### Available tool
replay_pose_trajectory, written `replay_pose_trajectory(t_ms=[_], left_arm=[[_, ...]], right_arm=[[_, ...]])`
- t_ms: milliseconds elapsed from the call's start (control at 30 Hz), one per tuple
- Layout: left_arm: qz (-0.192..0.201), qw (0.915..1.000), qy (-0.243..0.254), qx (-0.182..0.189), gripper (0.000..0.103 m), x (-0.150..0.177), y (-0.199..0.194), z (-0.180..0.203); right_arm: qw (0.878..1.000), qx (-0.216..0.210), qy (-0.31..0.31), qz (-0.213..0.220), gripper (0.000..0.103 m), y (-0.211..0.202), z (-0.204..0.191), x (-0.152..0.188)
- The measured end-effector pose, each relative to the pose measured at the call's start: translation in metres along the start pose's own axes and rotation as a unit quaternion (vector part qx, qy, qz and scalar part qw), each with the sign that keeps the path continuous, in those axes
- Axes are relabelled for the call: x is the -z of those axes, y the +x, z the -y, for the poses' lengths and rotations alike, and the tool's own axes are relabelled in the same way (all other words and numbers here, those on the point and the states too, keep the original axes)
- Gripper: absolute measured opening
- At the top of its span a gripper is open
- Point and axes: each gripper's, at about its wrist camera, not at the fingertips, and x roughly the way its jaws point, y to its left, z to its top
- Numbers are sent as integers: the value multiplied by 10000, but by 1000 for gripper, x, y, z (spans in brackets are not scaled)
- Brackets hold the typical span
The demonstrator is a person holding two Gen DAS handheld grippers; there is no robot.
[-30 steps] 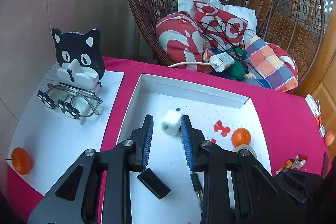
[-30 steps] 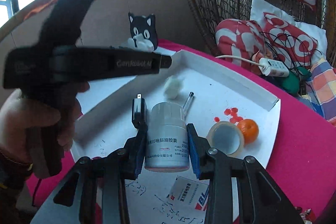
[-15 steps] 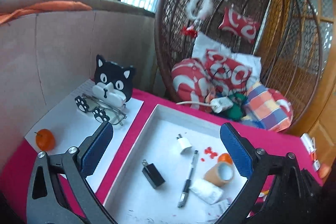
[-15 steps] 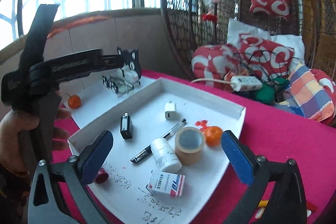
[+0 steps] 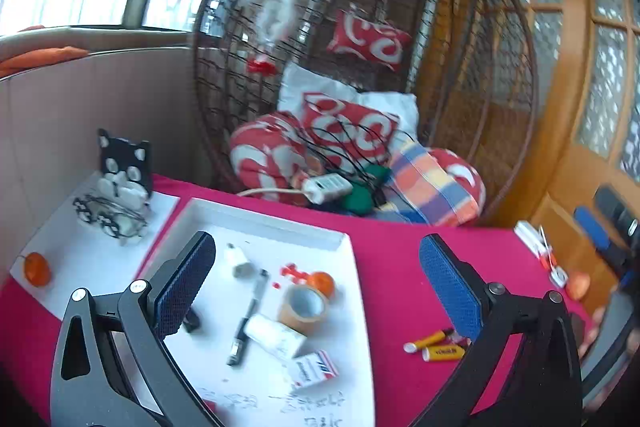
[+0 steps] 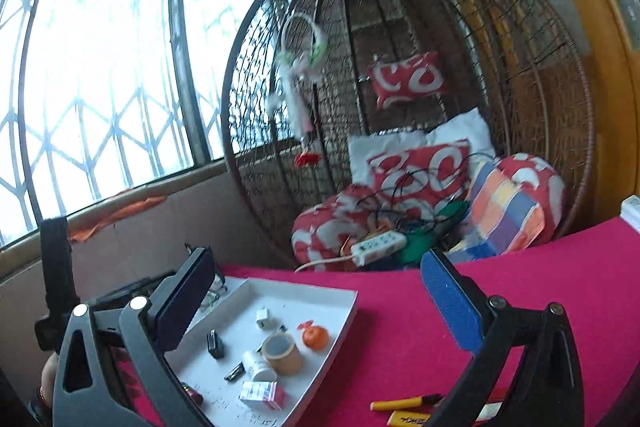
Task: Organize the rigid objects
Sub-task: 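Move both open tools back toward the remaining pile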
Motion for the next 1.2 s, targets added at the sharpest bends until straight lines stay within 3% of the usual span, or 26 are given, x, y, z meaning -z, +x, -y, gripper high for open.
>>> replay_pose_trajectory(t_ms=[200, 433, 600, 733, 800, 867, 900, 933, 1033, 1167, 1200], left_arm=[[-576, 9962, 521, 397, 103, 21, 37, 47], [-1507, 9777, 1228, 798, 103, 57, 93, 99], [-2409, 9520, 1453, 1205, 103, 85, 140, 132], [-2755, 9357, 1571, 1548, 103, 100, 169, 154], [-3035, 9220, 1588, 1804, 103, 110, 186, 164], [-3465, 9003, 1533, 2141, 103, 123, 199, 170], [-3548, 8959, 1584, 2152, 103, 128, 200, 172], [-3434, 8981, 1751, 2119, 103, 130, 195, 176], [-3603, 8774, 2098, 2373, 103, 144, 171, 189], [-3850, 8525, 2178, 2786, 103, 167, 129, 205], [-3827, 8527, 2189, 2802, 103, 171, 120, 208]], right_arm=[[9988, 318, 171, 316, 103, -38, 40, -12], [9947, 771, 649, 225, 103, -55, 91, 7], [9906, 911, 999, 219, 103, -67, 117, 15], [9885, 944, 1149, 269, 103, -75, 129, 17], [9876, 969, 1208, 268, 103, -78, 133, 18], [9865, 977, 1289, 276, 103, -82, 139, 20], [9859, 984, 1326, 275, 103, -84, 142, 21], [9855, 987, 1351, 276, 103, -85, 144, 21], [9839, 1032, 1427, 304, 103, -89, 151, 23], [9796, 1027, 1704, 294, 103, -89, 162, 29], [9778, 1048, 1795, 269, 103, -87, 164, 31]])
